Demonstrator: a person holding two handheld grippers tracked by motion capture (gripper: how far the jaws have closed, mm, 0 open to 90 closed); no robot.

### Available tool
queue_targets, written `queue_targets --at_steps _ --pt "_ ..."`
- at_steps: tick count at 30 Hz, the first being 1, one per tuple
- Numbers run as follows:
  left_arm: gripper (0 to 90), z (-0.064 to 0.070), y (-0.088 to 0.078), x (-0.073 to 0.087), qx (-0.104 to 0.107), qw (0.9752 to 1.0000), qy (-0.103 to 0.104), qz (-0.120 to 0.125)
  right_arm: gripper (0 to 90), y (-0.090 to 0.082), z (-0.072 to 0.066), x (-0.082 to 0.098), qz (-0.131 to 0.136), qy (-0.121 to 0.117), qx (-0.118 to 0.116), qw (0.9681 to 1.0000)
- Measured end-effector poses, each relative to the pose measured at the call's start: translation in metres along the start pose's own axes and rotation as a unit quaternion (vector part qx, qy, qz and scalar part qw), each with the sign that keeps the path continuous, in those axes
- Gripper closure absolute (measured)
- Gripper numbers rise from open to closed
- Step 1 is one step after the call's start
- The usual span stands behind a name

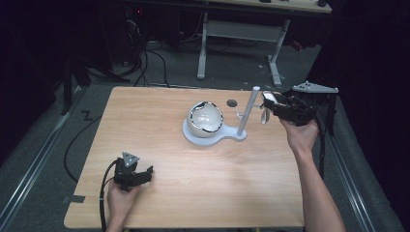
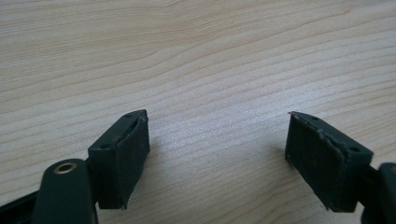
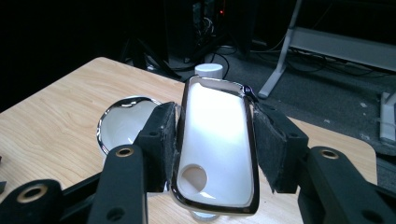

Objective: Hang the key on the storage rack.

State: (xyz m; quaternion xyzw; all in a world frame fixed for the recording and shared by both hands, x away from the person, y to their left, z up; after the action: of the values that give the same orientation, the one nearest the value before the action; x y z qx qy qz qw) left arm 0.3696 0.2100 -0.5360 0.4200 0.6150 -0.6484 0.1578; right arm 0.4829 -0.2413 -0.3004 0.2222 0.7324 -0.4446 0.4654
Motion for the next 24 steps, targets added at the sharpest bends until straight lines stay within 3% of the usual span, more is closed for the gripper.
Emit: queue_targets --at_steps 12,24 --pt "22.2 0.0 0.0 0.0 0.0 1.0 0.0 0.0 51.2 0.005 0.004 0.006 -0.003 0.005 0.003 1.0" --pt "22.2 0.0 0.0 0.0 0.001 1.0 0.0 0.0 51.0 0.009 0.015 0.026 -0.016 0.015 0.02 0.9996"
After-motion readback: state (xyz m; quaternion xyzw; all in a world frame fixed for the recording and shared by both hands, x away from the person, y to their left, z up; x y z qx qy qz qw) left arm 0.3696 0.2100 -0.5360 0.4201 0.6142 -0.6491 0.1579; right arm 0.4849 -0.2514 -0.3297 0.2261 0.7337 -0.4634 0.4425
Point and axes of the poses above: each handheld gripper's, and its own axes: y roughly forward along the jaws, x roughly out of its underside, z roughly to its right, the point moved 4 cm from there along y, roughly forward along the jaws, and after that the axes turned 9 degrees about y, right-handed, at the moved point
